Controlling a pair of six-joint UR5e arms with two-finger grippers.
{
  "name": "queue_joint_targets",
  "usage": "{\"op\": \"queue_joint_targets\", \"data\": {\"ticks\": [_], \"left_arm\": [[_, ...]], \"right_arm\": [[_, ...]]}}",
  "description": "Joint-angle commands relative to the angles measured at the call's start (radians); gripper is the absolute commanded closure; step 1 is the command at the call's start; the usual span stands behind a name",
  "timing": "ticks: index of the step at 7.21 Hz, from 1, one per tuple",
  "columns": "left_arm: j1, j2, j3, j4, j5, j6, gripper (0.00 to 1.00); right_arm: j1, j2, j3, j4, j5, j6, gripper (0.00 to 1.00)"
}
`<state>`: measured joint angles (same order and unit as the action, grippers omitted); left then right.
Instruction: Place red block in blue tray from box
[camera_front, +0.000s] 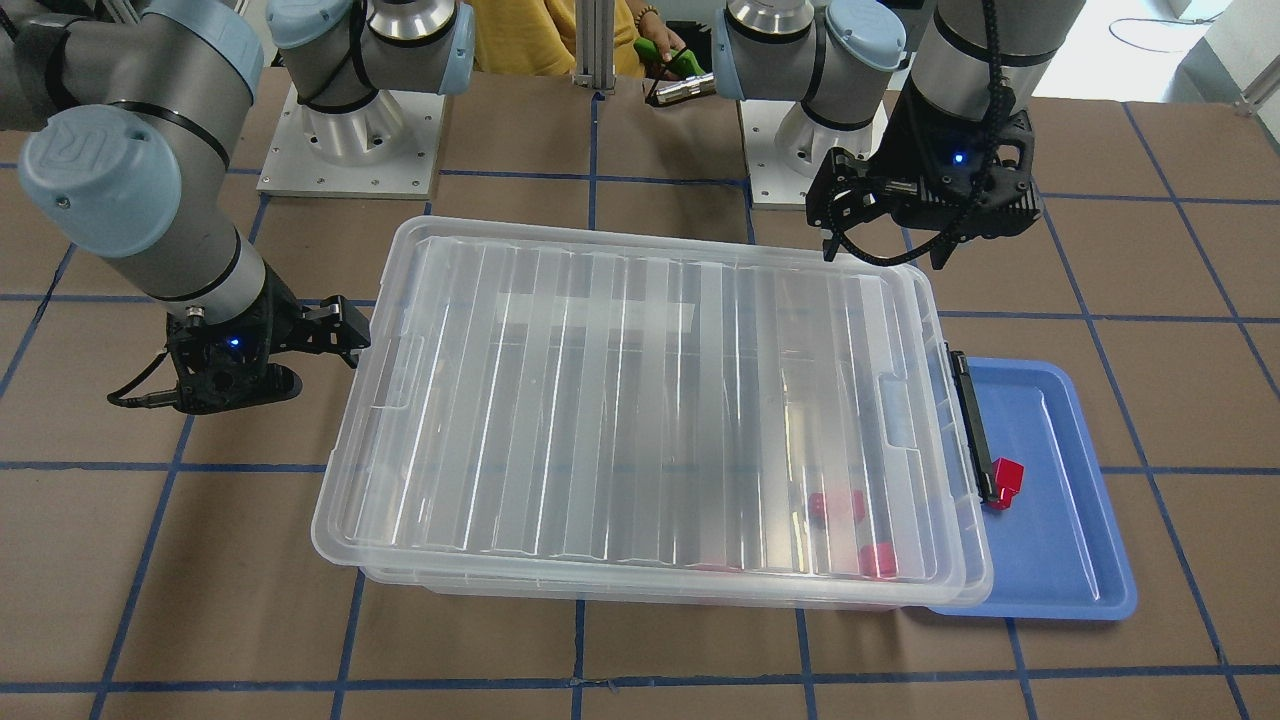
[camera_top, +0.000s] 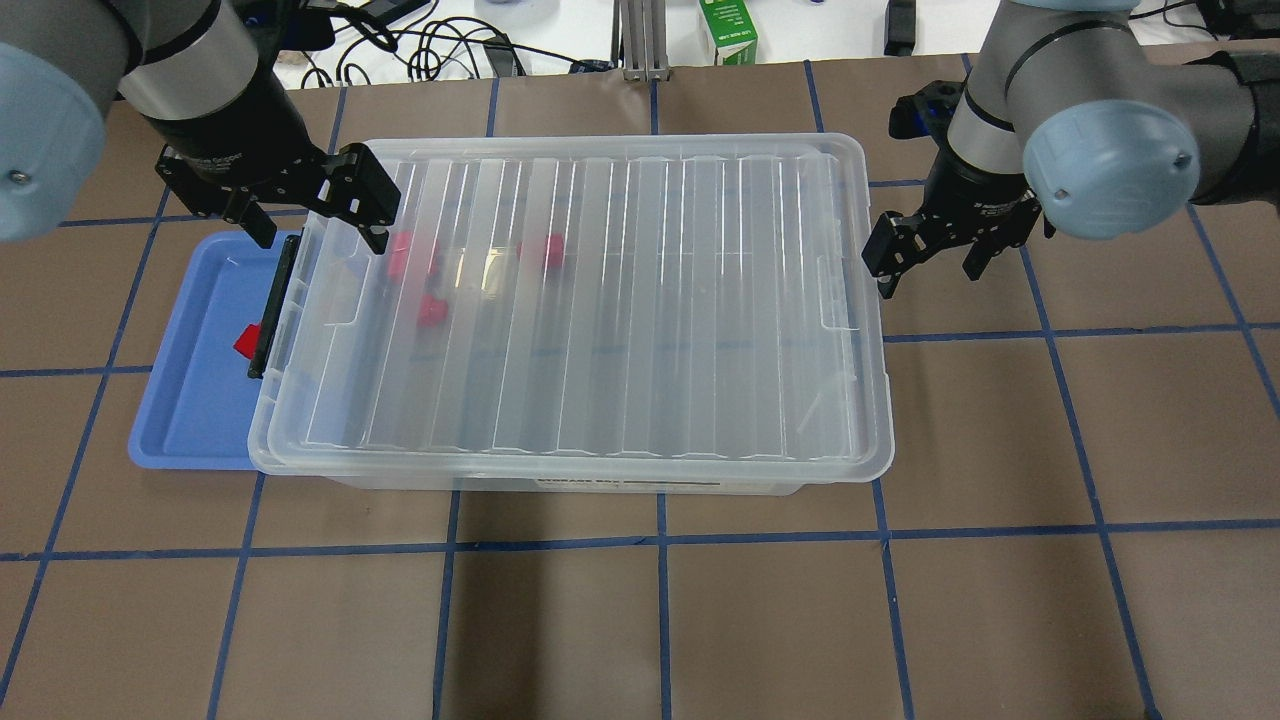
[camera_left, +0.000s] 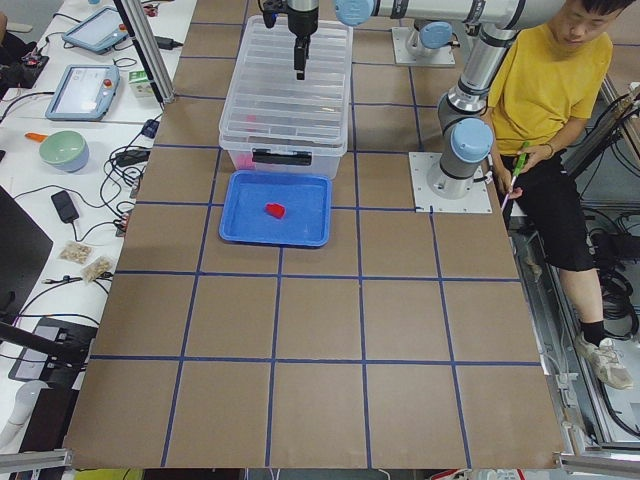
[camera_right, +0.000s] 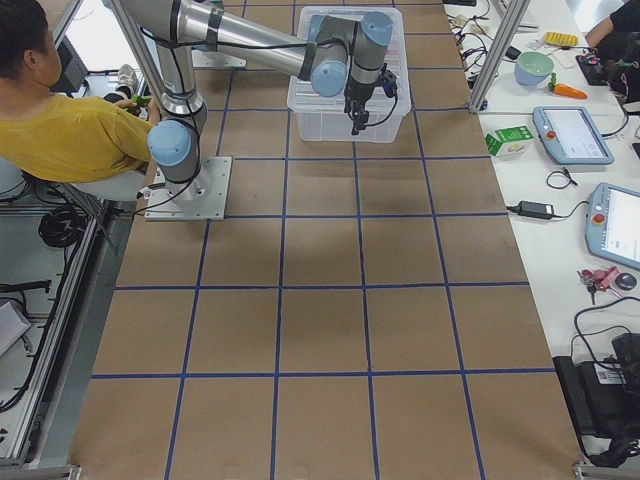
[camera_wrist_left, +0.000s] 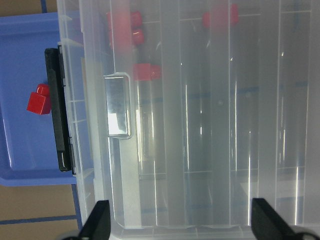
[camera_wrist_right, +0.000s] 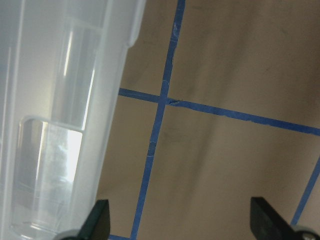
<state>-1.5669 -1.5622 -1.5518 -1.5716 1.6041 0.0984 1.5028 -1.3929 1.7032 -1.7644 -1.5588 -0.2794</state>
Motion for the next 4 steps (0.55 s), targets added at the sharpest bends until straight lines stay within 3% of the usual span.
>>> {"op": "queue_joint_targets", "data": {"ticks": [1,4], "left_arm": [[0.001,0.004,-0.002,0.031,-0.001,0.003,0.0],[0.005,0.004,0.002,0.028,-0.003,0.004,0.0]], "right_arm": [[-0.001,-0.012,-0.031,-0.007,-0.007,0.0,0.0],[-0.001,-0.111,-0.088,0.064,-0.006,0.014,0.0]]}}
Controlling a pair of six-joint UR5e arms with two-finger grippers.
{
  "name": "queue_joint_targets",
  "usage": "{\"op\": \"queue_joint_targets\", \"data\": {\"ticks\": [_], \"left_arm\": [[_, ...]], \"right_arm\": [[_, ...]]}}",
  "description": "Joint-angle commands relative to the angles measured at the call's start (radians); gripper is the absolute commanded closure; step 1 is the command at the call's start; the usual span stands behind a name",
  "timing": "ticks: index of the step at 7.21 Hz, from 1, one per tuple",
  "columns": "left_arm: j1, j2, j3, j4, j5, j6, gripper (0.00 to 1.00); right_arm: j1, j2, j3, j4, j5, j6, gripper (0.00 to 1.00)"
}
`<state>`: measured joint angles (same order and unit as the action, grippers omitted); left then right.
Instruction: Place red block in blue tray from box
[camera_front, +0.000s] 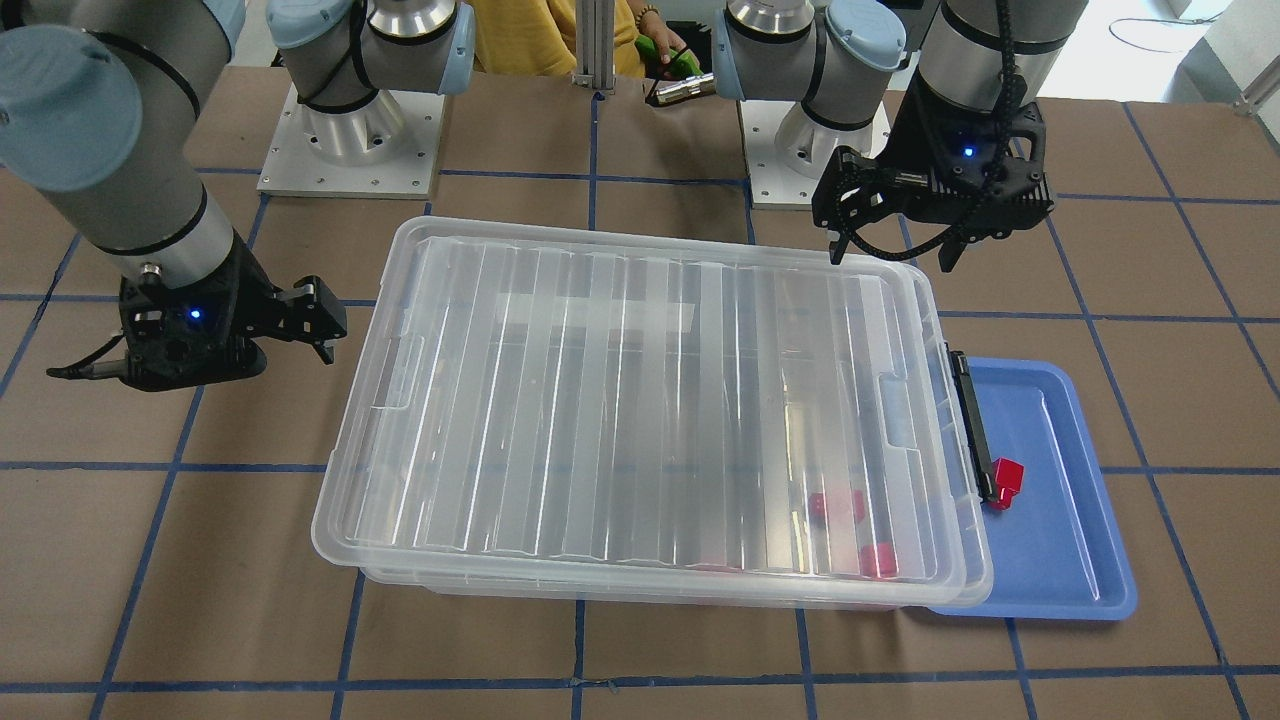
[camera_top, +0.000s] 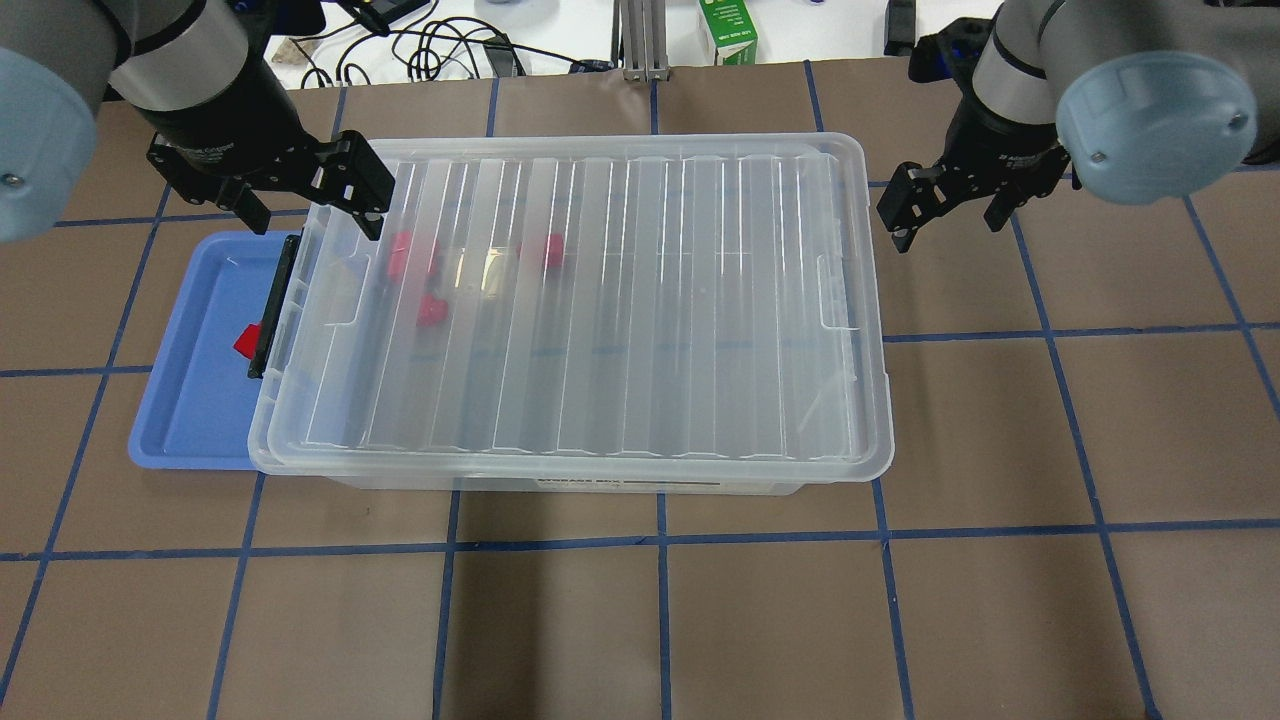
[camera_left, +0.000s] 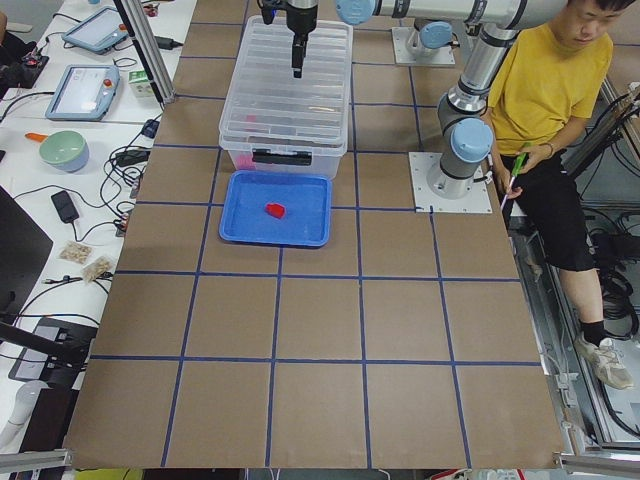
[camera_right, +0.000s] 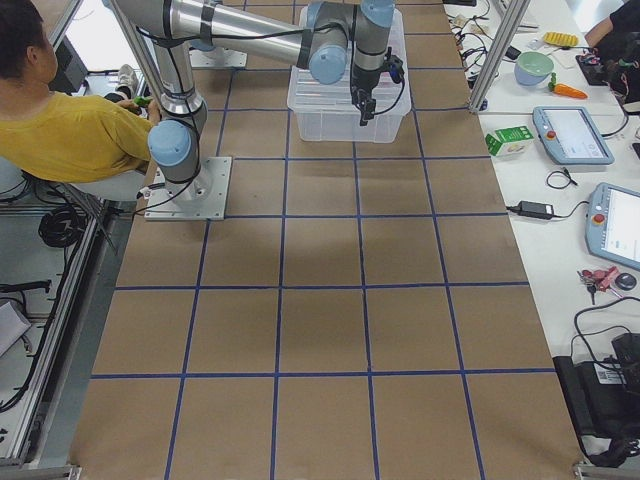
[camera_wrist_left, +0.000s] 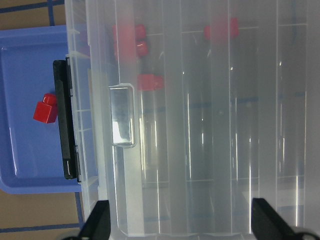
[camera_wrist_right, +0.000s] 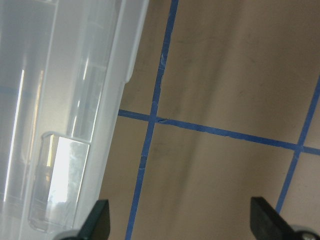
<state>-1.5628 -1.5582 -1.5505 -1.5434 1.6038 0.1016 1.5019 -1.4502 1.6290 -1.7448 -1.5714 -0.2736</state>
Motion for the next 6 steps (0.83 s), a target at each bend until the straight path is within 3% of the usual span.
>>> {"op": "queue_joint_targets", "data": {"ticks": [1,6], "left_arm": [[0.003,-0.002,0.003,0.002,-0.004,0.003,0.0],[0.015,-0.017,0.01,-0.009,-0.018,0.016,0.0]], "right_arm": [[0.001,-0.102,-0.009,0.074,-0.002,0.078,0.0],[0.011,-0.153,0.003,0.136,-0.001,0.105,0.0]]}}
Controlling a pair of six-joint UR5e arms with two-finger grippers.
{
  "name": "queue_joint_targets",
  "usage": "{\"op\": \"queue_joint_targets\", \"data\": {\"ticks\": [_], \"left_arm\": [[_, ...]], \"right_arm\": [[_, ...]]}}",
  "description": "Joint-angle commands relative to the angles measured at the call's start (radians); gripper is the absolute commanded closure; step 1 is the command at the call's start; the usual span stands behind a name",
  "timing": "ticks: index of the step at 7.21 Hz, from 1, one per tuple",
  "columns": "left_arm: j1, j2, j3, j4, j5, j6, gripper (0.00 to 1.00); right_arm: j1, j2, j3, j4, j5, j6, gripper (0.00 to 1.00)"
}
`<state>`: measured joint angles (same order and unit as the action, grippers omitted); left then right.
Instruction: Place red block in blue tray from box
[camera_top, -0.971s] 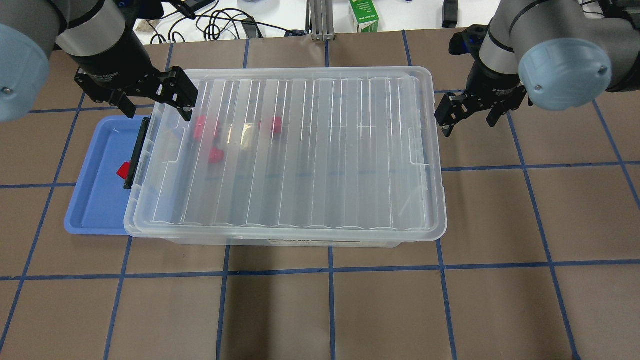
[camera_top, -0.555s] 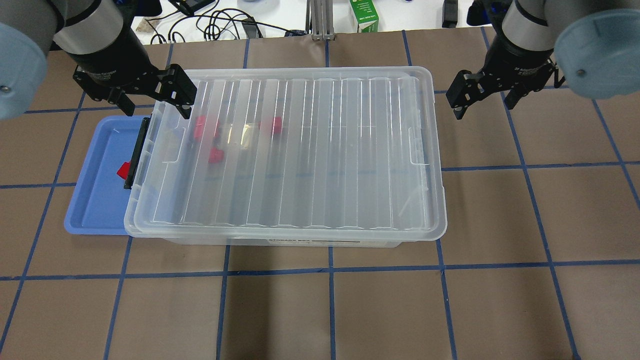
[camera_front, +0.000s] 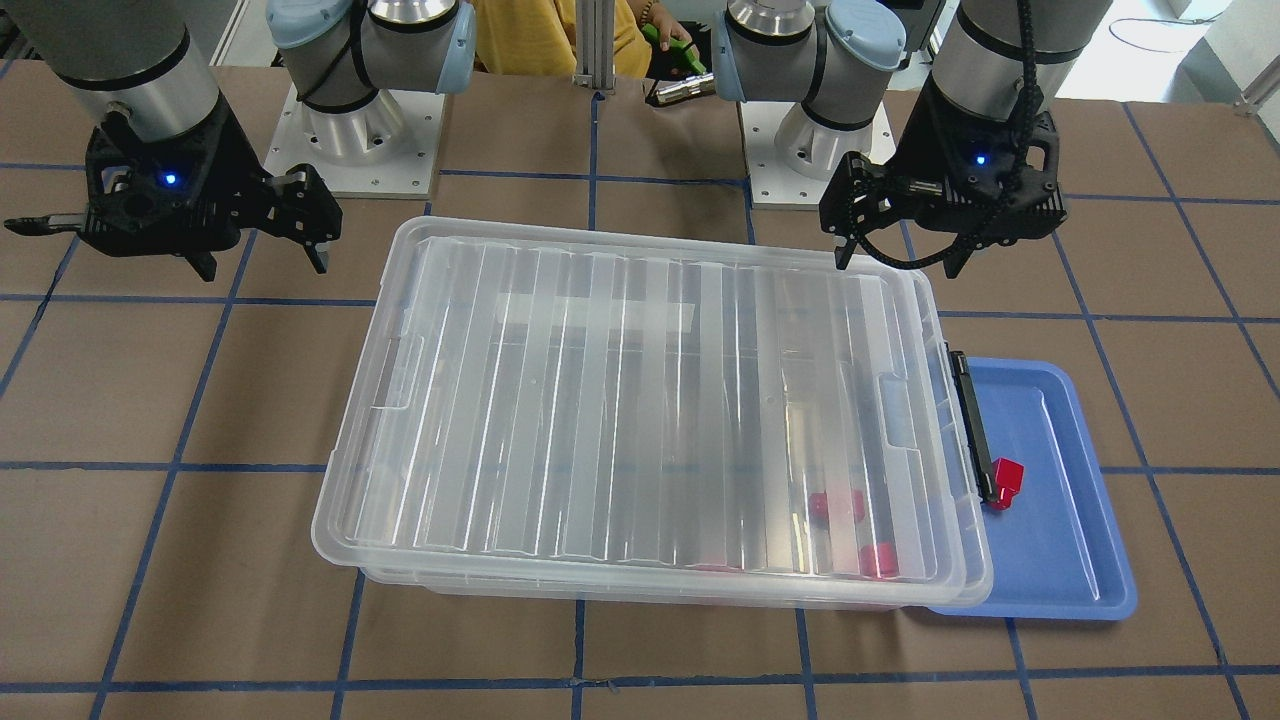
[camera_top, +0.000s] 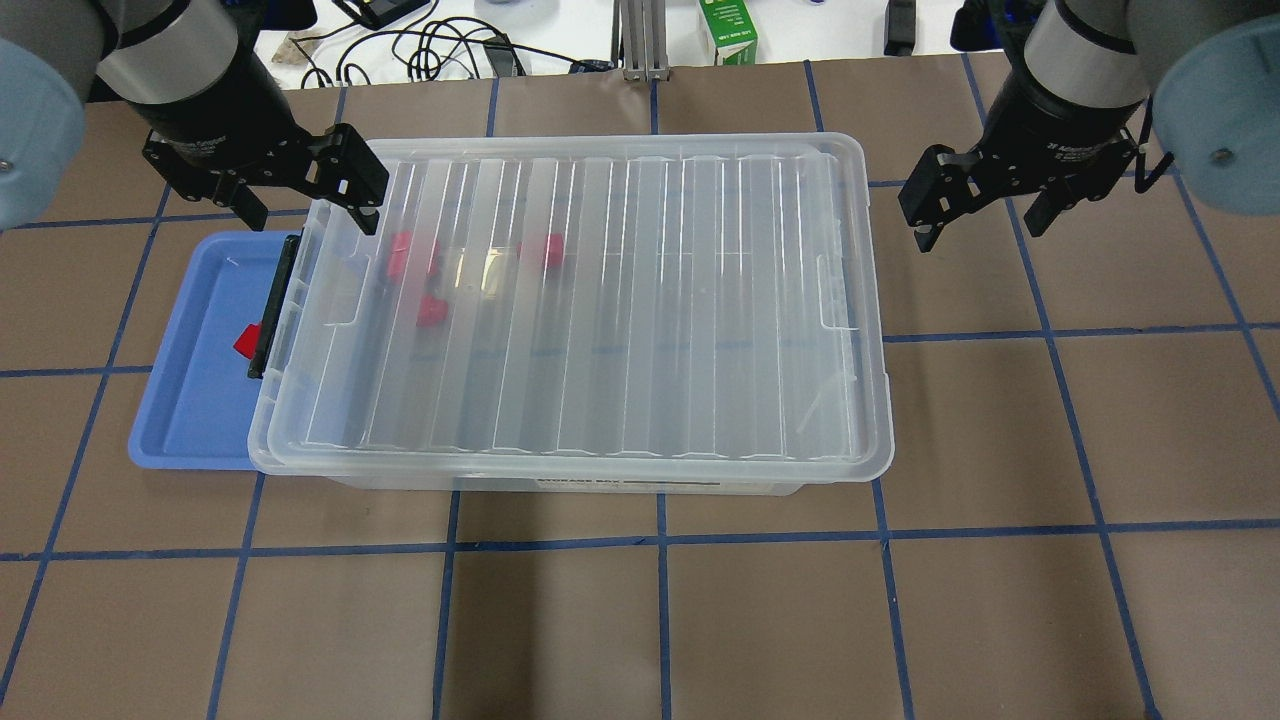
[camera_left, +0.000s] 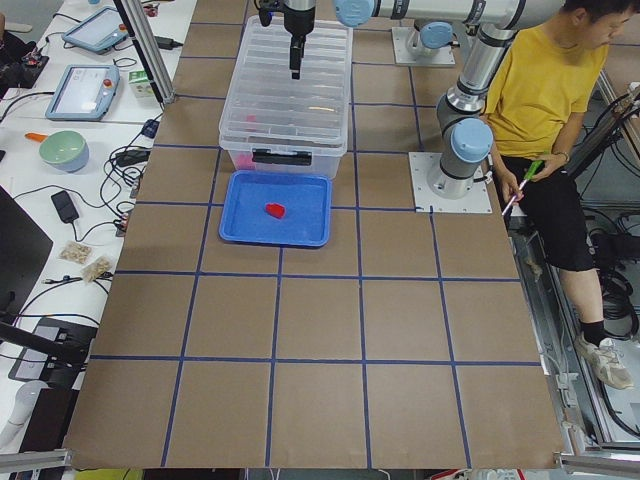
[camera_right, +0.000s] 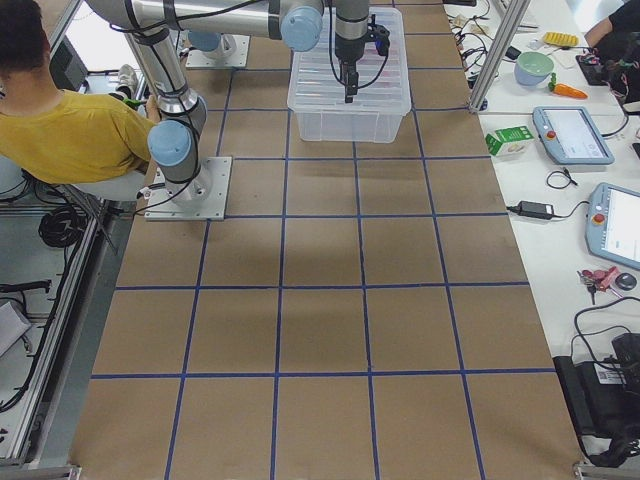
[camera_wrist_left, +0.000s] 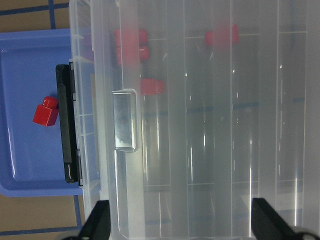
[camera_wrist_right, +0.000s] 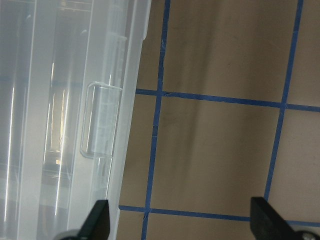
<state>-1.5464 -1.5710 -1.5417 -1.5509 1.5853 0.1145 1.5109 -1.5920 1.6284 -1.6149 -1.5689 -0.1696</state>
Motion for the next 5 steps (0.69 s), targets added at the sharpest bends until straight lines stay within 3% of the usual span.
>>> {"op": "queue_joint_targets", "data": {"ticks": [1,5], "left_arm": [[-0.004,-0.011,0.006,-0.011,0.033,-0.007,0.0],[-0.004,-0.017,0.02,-0.029,0.022,-0.013,0.0]], "right_arm": [[0.005,-0.011,0.004,0.016,-0.003,0.001,0.0],[0.029,-0.011,0.004,0.015,0.004,0.001,0.0]]}}
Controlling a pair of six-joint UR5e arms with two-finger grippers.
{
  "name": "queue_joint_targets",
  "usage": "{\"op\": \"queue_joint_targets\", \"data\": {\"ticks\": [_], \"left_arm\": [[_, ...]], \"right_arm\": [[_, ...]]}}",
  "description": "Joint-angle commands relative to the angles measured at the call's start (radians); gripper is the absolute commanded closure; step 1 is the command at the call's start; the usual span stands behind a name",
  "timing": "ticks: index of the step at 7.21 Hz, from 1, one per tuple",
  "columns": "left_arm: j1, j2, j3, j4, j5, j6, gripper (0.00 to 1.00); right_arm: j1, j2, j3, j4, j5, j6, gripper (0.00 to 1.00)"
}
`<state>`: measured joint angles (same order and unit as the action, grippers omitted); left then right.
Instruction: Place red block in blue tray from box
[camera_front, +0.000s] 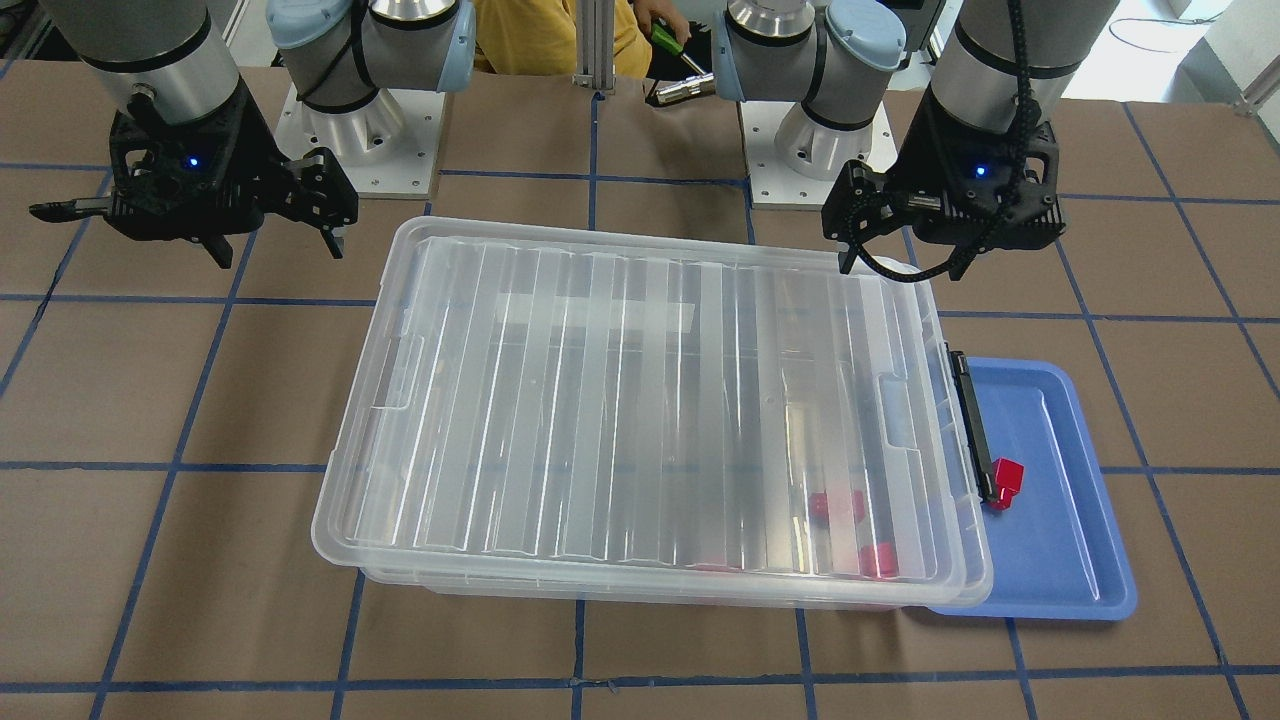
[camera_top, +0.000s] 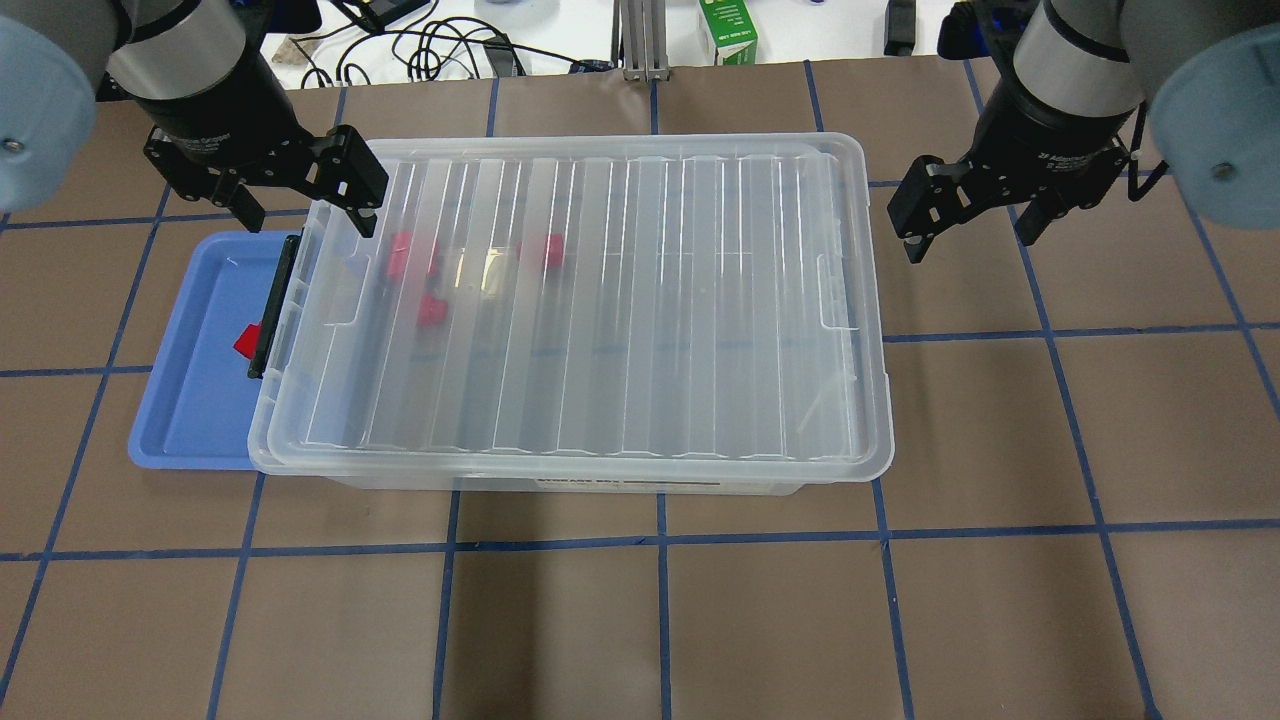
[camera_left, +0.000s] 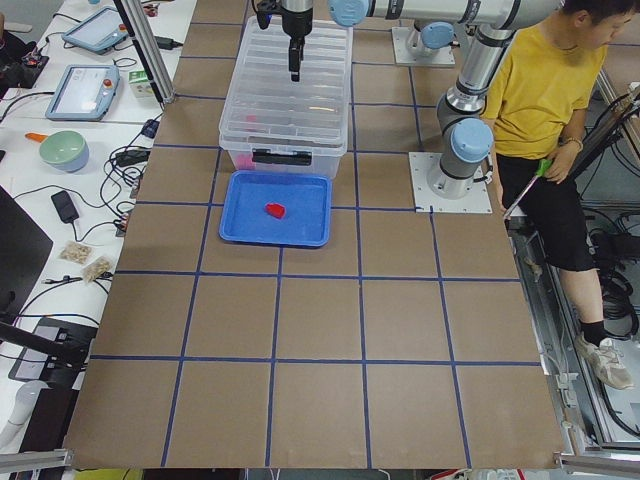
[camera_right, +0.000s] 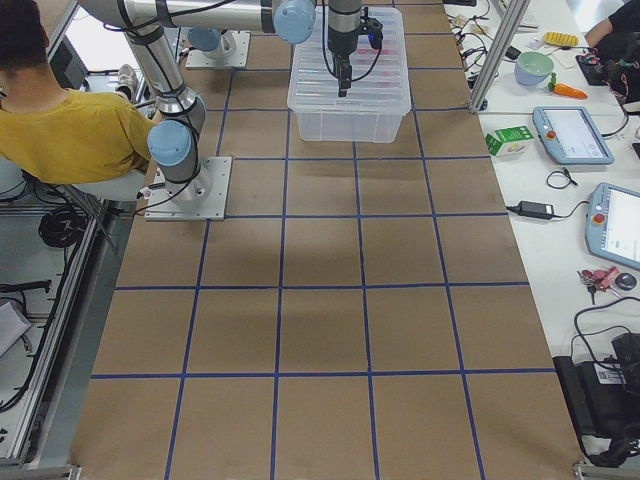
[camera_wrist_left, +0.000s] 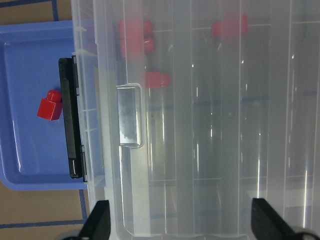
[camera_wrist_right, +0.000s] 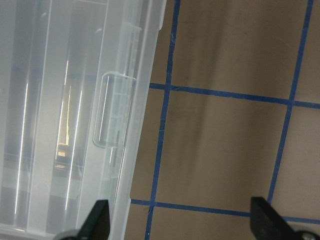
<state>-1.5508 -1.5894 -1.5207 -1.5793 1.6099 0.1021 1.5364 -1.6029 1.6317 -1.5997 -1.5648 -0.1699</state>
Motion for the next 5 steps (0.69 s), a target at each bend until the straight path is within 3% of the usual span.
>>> {"op": "queue_joint_targets", "data": {"ticks": [1,5], "left_arm": [[0.0,0.0,-0.001,-0.001,-0.005,-0.001,0.0],[0.0,0.005,-0.006,-0.001,-0.007,-0.001,0.0]], "right_arm": [[0.004,0.001,0.0,0.0,0.002,0.0,0.0],[0.004,0.001,0.007,0.001,0.0,0.0,0.0]]}}
